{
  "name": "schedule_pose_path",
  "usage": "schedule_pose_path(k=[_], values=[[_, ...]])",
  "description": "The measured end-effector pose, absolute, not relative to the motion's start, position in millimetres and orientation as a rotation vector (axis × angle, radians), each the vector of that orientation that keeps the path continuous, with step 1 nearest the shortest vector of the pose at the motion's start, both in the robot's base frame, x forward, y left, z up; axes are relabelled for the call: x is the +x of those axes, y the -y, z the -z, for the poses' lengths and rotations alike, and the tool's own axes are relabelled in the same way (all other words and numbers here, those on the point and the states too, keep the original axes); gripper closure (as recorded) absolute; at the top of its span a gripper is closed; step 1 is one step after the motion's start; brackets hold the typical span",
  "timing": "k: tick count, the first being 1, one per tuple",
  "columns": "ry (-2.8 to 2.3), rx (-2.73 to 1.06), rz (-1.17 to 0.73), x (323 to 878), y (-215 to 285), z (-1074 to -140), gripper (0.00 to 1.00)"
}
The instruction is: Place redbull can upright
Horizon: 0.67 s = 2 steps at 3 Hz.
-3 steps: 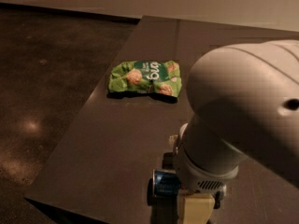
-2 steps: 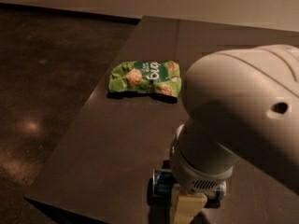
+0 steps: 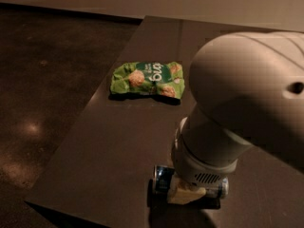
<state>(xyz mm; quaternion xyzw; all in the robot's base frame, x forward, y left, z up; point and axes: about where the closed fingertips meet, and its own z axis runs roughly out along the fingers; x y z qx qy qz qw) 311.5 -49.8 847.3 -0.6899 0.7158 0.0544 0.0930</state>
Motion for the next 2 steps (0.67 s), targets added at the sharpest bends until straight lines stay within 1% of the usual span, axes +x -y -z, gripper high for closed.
schedule_pose_path(k=[1, 2], values=[[-2.106, -1.997, -0.286, 322, 50, -866, 0.93], [-2.063, -1.893, -0.453, 343, 51, -891, 1.0]])
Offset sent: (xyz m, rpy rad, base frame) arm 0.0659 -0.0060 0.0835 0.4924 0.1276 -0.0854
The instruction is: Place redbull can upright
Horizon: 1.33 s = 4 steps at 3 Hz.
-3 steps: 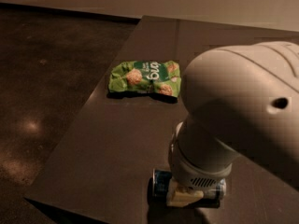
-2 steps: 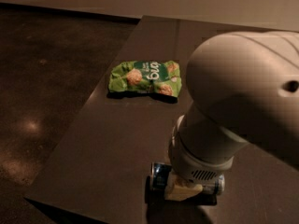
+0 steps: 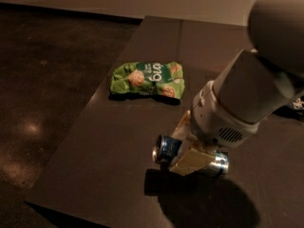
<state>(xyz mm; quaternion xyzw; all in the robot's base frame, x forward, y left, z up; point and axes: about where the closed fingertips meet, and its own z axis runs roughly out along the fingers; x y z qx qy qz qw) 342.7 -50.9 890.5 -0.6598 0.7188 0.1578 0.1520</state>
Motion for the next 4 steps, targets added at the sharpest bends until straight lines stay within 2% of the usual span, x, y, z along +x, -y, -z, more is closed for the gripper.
schedule_pose_path(k=[2, 4], values=[[-1.934, -1.61, -0.71, 371, 58, -932, 1.0], [-1.714, -1.352, -0.805, 385, 68, -949, 1.0]])
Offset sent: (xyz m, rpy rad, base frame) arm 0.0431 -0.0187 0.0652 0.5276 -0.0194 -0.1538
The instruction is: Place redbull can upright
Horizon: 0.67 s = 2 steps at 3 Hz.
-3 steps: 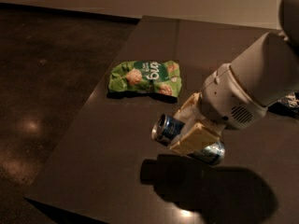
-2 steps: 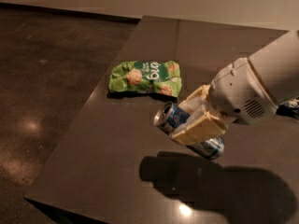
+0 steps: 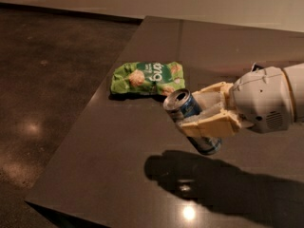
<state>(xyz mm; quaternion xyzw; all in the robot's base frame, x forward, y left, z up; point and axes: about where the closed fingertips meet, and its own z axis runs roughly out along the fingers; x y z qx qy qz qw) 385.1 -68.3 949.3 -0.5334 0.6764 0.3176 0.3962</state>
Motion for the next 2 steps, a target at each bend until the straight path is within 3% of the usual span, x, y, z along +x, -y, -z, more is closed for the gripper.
schedule_pose_path(k=[2], values=[[-1.508, -1.177, -0.897, 404.0, 72.8, -952.4, 1.0]])
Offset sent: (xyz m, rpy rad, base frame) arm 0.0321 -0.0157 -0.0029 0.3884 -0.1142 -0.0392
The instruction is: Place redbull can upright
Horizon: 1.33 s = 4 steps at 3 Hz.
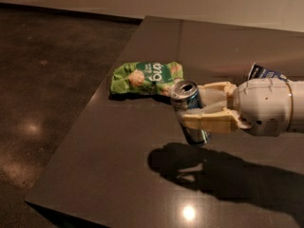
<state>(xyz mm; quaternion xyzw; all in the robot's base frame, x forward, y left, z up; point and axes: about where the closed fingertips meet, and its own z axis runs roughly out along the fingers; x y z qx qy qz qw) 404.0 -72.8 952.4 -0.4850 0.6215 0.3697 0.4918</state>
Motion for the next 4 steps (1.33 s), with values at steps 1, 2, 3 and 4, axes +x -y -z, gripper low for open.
schedule_pose_path(k=[1, 2, 3, 4], values=[[-1.451, -1.122, -0.958, 408, 76, -948, 1.0], [-1.414, -1.076, -1.039, 408, 79, -938, 1.0], [-1.373, -1.048, -1.1, 406, 82, -931, 1.0], [-1.318, -1.037, -1.117, 403, 84, -927, 0.85]])
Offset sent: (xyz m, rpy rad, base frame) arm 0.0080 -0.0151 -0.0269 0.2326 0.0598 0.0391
